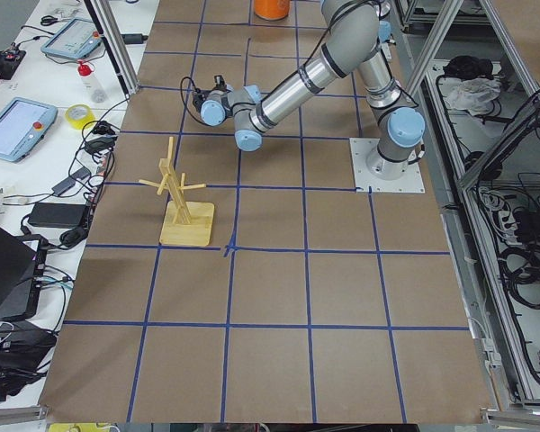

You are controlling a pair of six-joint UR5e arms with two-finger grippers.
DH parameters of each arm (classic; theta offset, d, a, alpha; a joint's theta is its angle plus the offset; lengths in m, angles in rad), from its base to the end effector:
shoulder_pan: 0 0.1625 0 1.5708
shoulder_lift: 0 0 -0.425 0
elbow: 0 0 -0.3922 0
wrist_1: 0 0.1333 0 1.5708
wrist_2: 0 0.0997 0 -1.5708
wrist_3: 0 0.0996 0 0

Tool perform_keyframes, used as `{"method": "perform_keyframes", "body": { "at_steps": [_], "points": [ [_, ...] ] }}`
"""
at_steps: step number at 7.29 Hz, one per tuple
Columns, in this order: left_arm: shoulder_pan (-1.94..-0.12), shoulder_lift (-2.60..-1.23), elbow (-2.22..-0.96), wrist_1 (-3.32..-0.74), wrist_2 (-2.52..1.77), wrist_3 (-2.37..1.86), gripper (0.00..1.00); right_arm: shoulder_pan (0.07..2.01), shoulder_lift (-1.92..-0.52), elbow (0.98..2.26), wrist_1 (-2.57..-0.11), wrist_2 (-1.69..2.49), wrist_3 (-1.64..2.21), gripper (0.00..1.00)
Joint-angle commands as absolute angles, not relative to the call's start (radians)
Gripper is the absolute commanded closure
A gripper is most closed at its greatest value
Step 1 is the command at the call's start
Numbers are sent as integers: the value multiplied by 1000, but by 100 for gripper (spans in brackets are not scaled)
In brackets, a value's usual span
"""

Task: Flip cup
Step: 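Grasp the lying cup with the left gripper and lift it, then rotate the cup upright with the left gripper and lower it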

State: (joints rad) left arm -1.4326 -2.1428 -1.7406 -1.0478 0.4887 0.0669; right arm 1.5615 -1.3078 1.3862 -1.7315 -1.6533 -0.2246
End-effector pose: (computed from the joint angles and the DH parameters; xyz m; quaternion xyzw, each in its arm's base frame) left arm -0.1356 -0.6311 0.1876 0.0866 -0.8495 -0.0407 0.5188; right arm 0.1194 -0.6101 0.4514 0.1056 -0.9927 0.0360 0.0457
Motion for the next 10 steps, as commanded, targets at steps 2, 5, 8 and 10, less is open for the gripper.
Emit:
{"method": "perform_keyframes", "body": {
  "at_steps": [2,5,8,10],
  "points": [
    [-1448,-2057,-1576,-971,811,-183,100,1563,-1350,1384,-1726,-1654,-224,0],
    [-1520,-2060,-1493,-998,1431,213,100,1565,-1362,1387,-1723,-1654,-224,0],
    [-1517,-2083,-1474,-1063,1692,478,100,1566,-1411,1390,-1673,-1652,-215,0],
    [-1517,-2105,-1489,-1063,1690,488,100,1568,-1434,1388,-1577,-1635,-56,0]
  ]
}}
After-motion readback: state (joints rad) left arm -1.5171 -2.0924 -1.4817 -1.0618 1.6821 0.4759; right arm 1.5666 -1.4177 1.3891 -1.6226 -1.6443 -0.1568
